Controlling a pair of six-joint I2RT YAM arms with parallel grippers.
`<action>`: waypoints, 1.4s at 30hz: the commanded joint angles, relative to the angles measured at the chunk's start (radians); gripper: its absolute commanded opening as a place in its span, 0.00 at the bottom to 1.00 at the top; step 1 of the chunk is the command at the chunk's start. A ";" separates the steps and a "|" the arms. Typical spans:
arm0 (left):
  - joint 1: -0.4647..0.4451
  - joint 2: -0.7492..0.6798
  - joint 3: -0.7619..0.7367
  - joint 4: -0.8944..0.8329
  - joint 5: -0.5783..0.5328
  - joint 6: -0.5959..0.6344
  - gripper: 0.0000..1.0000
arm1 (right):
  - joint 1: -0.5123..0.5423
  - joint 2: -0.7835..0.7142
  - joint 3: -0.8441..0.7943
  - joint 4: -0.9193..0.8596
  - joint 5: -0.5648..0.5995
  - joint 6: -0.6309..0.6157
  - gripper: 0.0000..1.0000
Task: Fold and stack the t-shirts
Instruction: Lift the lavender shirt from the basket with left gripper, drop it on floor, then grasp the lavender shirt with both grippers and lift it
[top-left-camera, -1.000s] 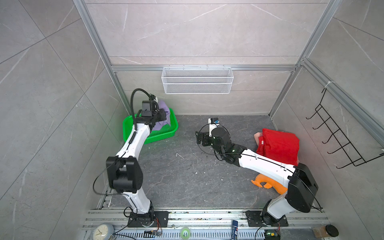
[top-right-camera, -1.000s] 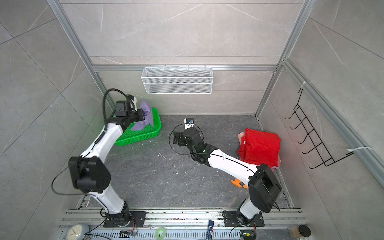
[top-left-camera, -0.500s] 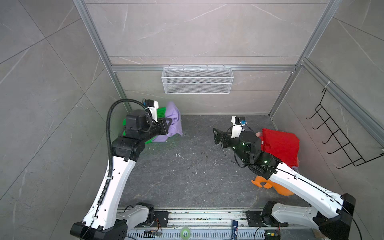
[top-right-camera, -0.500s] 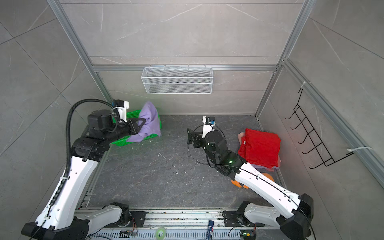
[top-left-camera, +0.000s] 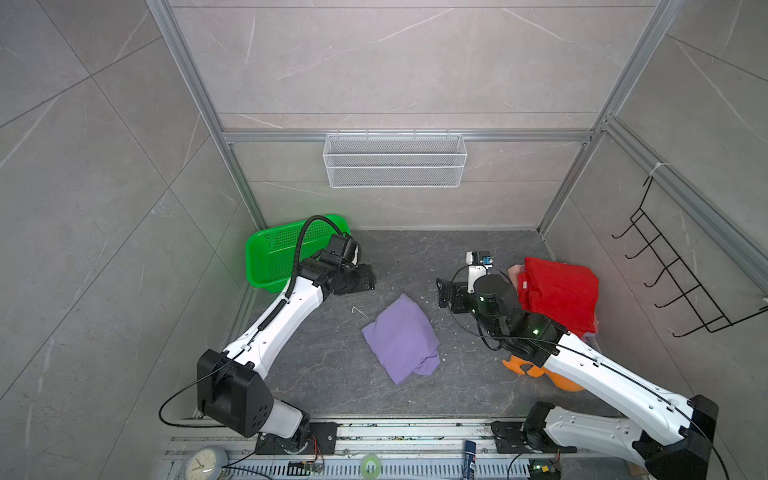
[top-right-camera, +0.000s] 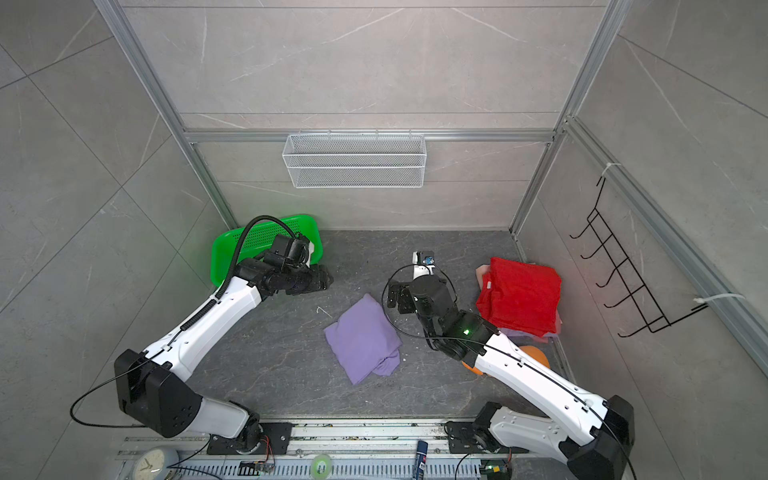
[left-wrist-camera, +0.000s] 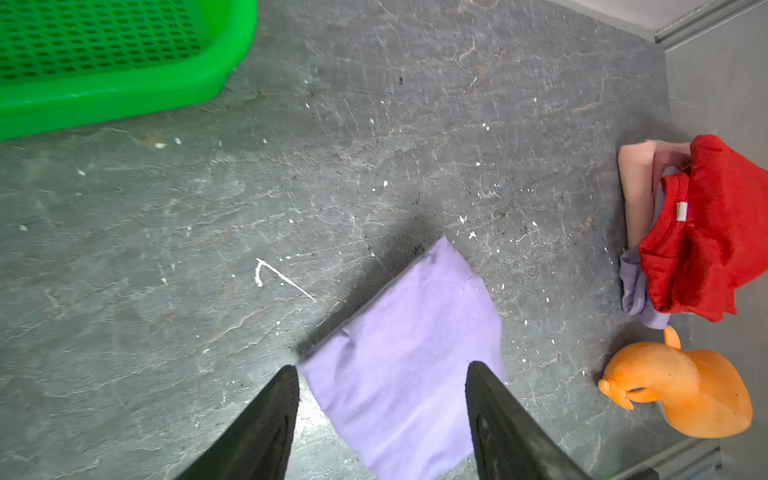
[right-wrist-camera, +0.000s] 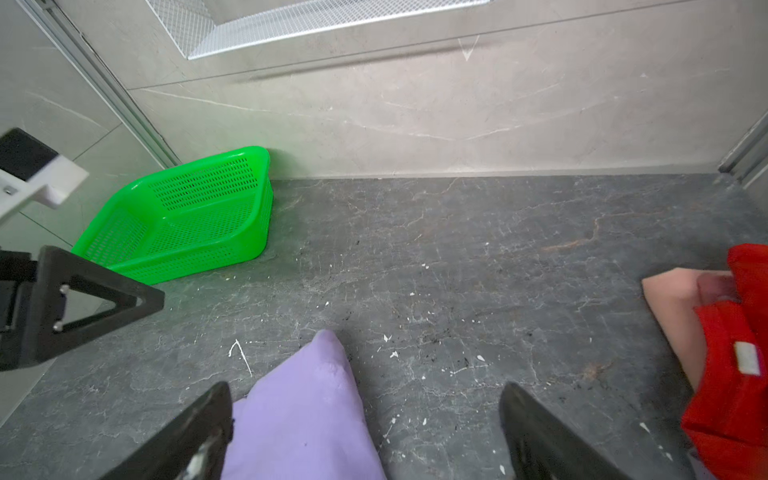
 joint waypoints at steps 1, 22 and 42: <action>-0.005 -0.082 -0.058 0.002 -0.030 -0.002 0.66 | 0.001 0.040 -0.031 -0.082 -0.074 0.063 0.98; -0.559 -0.171 -0.658 0.362 -0.047 -0.568 0.64 | 0.057 -0.099 -0.533 -0.011 -0.297 0.454 0.90; -0.559 -0.107 -0.663 0.533 -0.049 -0.549 0.06 | 0.177 0.114 -0.598 0.204 -0.276 0.503 0.85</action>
